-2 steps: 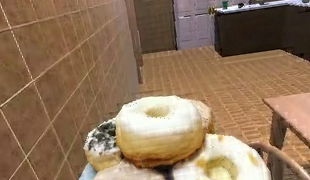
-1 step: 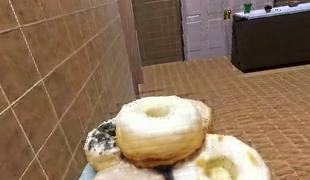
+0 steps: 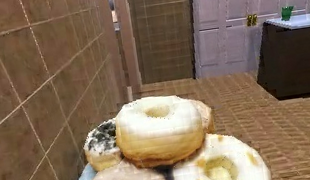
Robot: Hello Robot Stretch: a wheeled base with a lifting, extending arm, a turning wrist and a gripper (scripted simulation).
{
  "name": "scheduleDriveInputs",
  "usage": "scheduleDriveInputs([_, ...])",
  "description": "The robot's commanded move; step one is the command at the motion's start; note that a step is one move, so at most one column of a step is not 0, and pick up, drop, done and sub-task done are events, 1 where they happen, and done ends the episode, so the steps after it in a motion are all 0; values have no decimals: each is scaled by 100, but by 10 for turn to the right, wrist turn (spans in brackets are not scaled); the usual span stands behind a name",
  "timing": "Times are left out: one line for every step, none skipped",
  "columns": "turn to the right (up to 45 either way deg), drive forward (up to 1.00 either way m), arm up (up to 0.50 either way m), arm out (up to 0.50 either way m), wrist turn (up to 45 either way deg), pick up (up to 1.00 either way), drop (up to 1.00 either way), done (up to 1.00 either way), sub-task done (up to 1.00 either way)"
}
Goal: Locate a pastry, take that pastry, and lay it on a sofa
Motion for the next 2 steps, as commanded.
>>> scheduleDriveInputs([0, 100, 0, 0, 0, 0, 0, 0, 0])
scheduleDriveInputs([0, 55, 0, 0, 0, 0, 0, 0, 0])
